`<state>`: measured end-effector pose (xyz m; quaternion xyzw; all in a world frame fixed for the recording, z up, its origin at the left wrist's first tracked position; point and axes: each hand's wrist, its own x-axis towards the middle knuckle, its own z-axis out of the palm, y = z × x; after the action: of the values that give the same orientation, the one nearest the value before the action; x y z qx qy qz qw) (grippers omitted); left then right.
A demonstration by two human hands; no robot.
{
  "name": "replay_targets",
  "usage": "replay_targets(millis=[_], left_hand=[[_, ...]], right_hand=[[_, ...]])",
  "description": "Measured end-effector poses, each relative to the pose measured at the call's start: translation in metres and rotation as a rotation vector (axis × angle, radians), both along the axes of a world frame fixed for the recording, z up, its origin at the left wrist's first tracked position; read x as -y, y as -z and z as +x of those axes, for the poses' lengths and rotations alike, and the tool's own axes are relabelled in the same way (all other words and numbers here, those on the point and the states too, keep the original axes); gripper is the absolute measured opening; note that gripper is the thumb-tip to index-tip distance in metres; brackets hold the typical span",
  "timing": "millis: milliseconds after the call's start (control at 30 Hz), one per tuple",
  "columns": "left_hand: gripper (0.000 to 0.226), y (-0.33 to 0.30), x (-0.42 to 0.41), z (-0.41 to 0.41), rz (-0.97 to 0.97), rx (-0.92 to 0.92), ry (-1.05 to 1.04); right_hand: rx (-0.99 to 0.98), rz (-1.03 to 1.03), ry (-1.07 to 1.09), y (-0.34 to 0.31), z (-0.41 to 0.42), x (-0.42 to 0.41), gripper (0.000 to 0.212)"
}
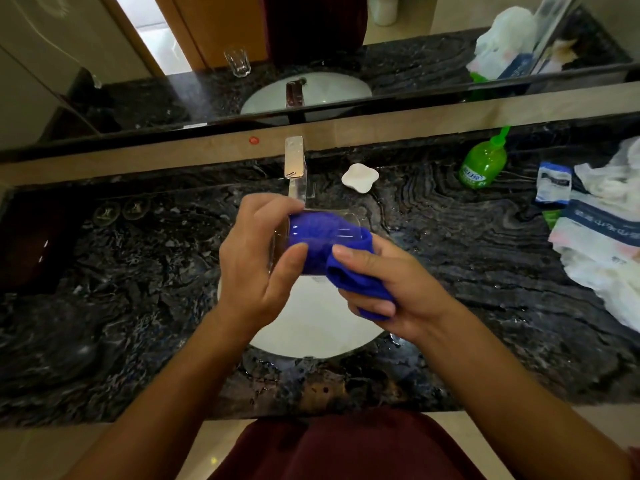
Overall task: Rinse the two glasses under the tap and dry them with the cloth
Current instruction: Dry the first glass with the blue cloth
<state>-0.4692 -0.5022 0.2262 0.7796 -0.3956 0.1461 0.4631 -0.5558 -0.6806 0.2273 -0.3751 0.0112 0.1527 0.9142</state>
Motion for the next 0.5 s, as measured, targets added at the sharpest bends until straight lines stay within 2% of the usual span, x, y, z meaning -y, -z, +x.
replay_targets(millis=[33, 100, 200, 300, 367, 400, 433, 500], left_hand=[[0.054, -0.002, 0.001, -0.001, -0.013, -0.051, 0.035], [0.057, -0.010, 0.005, -0.004, -0.059, -0.311, 0.059], [0.085, -0.025, 0.004, -0.001, -0.124, -0.874, 0.050], [0.101, -0.031, -0.006, 0.007, -0.029, -1.180, 0.161], [0.098, -0.032, -0.006, 0.004, -0.060, -1.263, 0.121], [0.088, -0.033, -0.003, 0.001, -0.086, -1.244, 0.065], [0.074, -0.033, 0.001, -0.003, -0.102, -1.177, 0.001], [0.057, -0.032, 0.007, -0.009, -0.116, -1.019, -0.119]], right_hand=[[0.009, -0.001, 0.038, 0.002, -0.001, -0.003, 0.014], [0.037, -0.093, 0.129, 0.006, -0.002, -0.006, 0.023], [0.250, -0.468, 0.219, 0.003, -0.004, 0.001, 0.043], [0.552, -0.819, 0.208, -0.004, -0.003, 0.014, 0.044], [0.648, -0.995, 0.185, -0.007, -0.001, 0.018, 0.043], [0.674, -1.080, 0.183, -0.008, 0.001, 0.019, 0.044], [0.678, -1.132, 0.178, -0.009, 0.001, 0.019, 0.046], [0.599, -1.099, 0.161, -0.010, 0.001, 0.015, 0.050]])
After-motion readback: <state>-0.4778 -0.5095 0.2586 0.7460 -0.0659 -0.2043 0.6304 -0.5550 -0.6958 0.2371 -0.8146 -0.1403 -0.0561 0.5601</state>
